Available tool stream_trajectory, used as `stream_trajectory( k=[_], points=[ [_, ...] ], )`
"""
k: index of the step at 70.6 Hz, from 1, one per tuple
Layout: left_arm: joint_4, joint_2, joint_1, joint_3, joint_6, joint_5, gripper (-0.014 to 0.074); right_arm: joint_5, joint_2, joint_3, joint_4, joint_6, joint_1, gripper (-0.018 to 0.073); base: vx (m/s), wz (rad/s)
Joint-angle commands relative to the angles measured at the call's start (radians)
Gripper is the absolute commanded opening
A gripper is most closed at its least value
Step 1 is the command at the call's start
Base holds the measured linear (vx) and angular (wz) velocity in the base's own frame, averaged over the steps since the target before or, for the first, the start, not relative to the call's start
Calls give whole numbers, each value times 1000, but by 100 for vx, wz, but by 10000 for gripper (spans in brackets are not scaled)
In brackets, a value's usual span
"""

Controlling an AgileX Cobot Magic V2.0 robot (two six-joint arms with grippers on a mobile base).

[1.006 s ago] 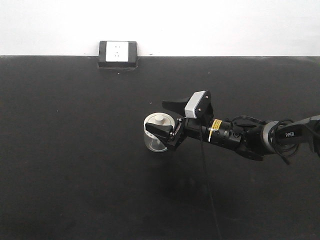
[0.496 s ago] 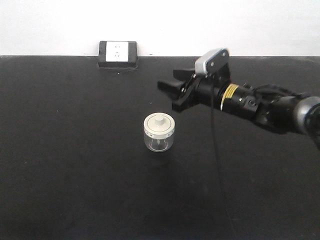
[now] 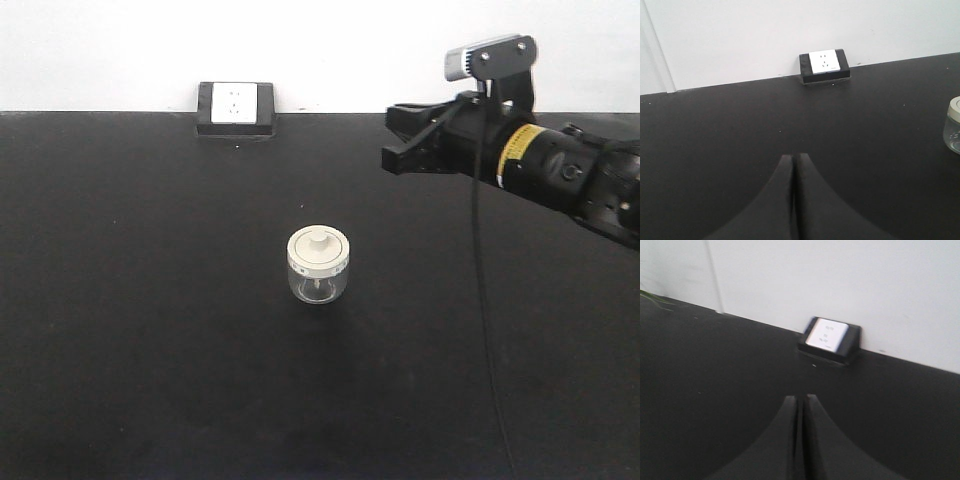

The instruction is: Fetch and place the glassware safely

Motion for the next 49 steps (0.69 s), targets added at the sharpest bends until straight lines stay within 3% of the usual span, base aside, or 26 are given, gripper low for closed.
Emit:
stream_trajectory(
  k=[1, 14, 33, 49],
  points=[
    [-8, 11, 2, -25, -2, -67, -7, 41, -109, 33, 54, 2, -12, -5, 0, 0],
    [-8, 11, 2, -25, -2, -67, -7, 59, -240, 143, 119, 2, -109, -5, 0, 0],
    [-8, 11, 2, -25, -2, -67, -7, 122, -479, 284, 97, 2, -284, -3, 0, 0],
    [-8, 11, 2, -25, -2, -67, -7, 190, -689, 409, 30, 14, -304, -3, 0, 0]
  ],
)
